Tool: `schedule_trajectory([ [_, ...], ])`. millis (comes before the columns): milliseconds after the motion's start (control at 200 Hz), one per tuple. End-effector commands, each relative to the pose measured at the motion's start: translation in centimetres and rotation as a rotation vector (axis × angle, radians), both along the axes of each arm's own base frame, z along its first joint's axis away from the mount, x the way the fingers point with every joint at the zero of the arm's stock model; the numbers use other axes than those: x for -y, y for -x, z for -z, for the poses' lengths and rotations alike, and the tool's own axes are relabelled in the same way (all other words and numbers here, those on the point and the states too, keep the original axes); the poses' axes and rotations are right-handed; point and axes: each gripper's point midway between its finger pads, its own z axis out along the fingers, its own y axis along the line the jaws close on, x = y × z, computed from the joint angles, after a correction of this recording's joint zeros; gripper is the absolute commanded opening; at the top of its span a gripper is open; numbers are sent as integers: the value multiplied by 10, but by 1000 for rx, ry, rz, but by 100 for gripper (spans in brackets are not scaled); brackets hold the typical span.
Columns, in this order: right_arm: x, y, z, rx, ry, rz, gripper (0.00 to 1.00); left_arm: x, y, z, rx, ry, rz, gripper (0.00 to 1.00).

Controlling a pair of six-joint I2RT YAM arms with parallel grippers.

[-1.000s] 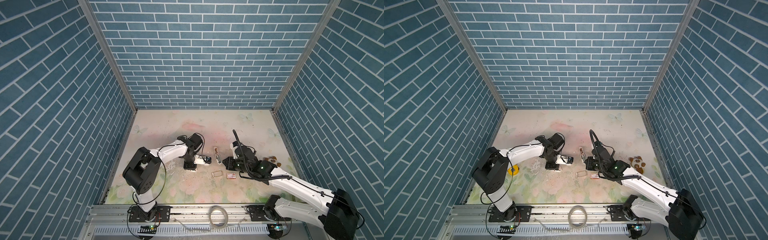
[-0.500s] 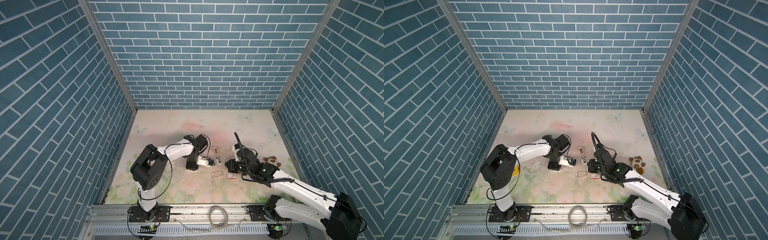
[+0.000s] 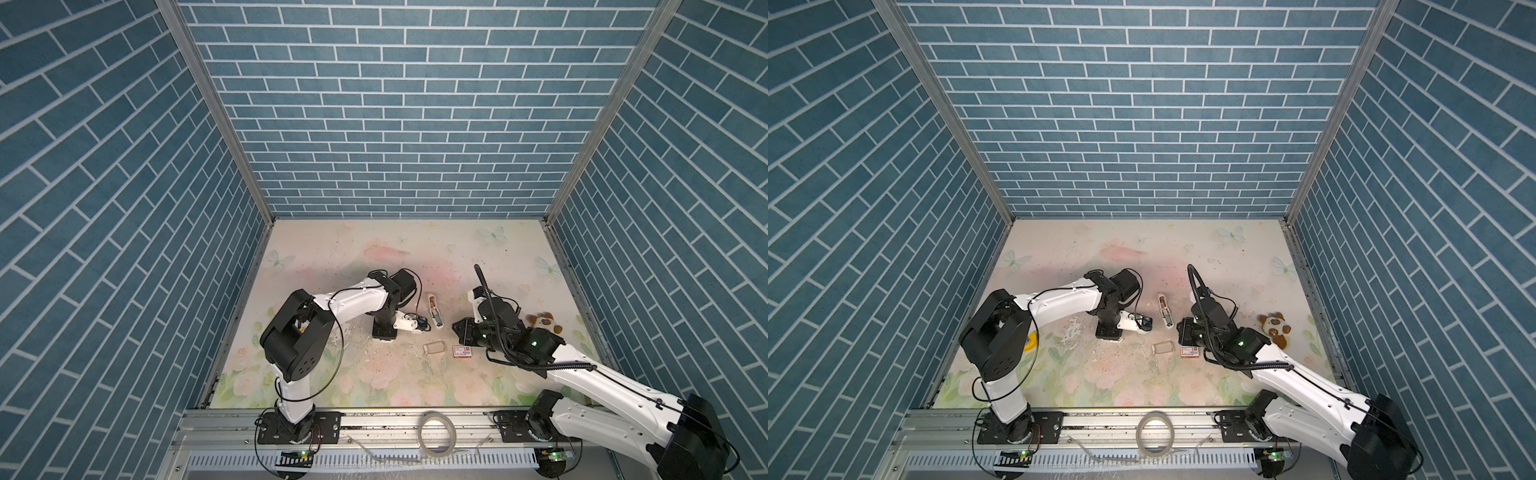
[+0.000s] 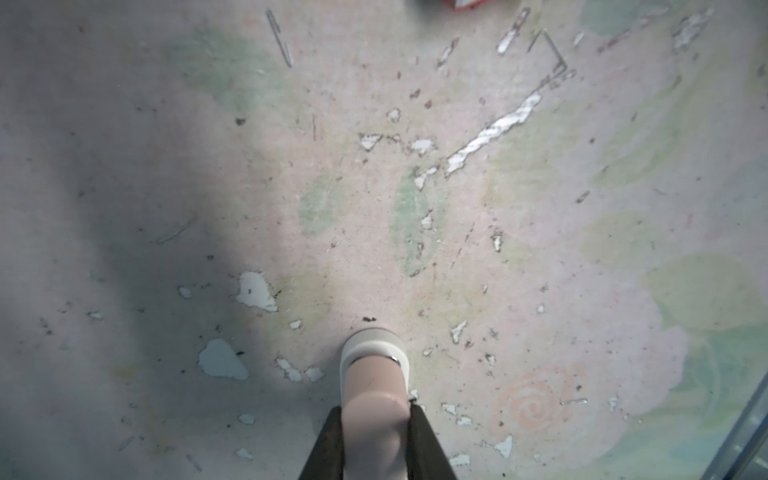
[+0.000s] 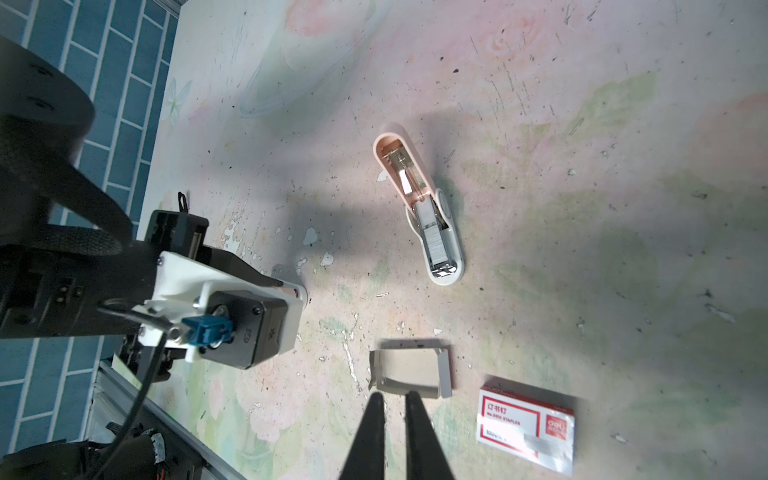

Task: Load the staples into the stapler

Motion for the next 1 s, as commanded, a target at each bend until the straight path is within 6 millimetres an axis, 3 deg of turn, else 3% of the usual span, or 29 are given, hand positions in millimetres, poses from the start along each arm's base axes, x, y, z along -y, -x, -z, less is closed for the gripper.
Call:
schedule_trajectory([
  [0, 10, 1, 10, -3, 46, 11, 13, -5, -16, -8, 74, -15, -29, 5],
  [990, 12, 2, 14, -8, 53, 20, 17, -14, -10, -8, 103, -3, -40, 32],
])
